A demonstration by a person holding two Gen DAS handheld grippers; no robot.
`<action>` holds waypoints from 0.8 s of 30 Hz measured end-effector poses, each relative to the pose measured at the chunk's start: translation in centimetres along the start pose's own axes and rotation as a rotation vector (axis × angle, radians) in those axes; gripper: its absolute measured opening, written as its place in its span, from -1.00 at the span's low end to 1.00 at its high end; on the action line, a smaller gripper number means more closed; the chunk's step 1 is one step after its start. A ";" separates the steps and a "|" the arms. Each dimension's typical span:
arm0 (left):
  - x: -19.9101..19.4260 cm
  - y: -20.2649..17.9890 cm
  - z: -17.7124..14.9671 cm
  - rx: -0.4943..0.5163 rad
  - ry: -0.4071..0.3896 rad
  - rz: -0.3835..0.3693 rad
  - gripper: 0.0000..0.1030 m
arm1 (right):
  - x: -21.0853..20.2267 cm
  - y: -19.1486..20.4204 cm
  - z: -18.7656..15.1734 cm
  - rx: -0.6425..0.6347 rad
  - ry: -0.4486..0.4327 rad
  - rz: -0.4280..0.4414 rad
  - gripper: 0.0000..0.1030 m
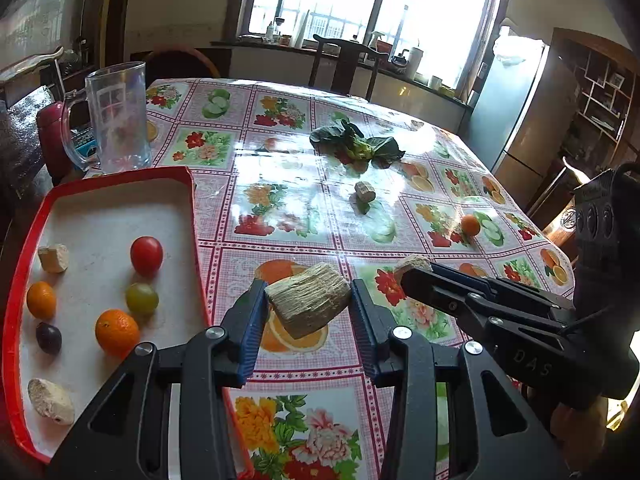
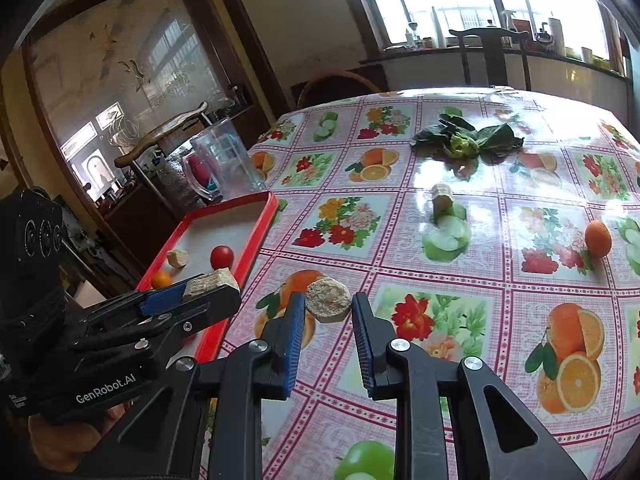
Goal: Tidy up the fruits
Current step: 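Carry both cakes with both tools over the tray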
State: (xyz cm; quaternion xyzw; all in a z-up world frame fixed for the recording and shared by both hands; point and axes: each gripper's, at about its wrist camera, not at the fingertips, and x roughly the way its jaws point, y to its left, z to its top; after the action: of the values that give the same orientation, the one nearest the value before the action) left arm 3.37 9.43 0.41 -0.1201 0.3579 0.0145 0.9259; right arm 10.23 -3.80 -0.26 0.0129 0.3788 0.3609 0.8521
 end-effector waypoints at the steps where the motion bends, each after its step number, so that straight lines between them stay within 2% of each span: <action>1: -0.4 0.3 -0.3 -0.003 -0.004 0.004 -0.25 | -0.2 0.5 -0.1 -0.006 -0.001 0.009 -0.52; 11: -3.5 3.3 -2.2 -0.045 -0.026 0.029 -0.25 | -0.7 5.1 -1.5 -0.071 0.013 0.073 -0.52; 24: -7.9 8.8 -4.1 -0.131 -0.072 0.107 -0.25 | 0.6 10.1 -2.9 -0.156 0.063 0.152 -0.52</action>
State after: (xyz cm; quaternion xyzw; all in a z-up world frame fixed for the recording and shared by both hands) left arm -6.21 17.51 0.81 -0.1604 0.3287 0.0917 0.9262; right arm 2.45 3.33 0.25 -0.0360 0.3743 0.4530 0.8083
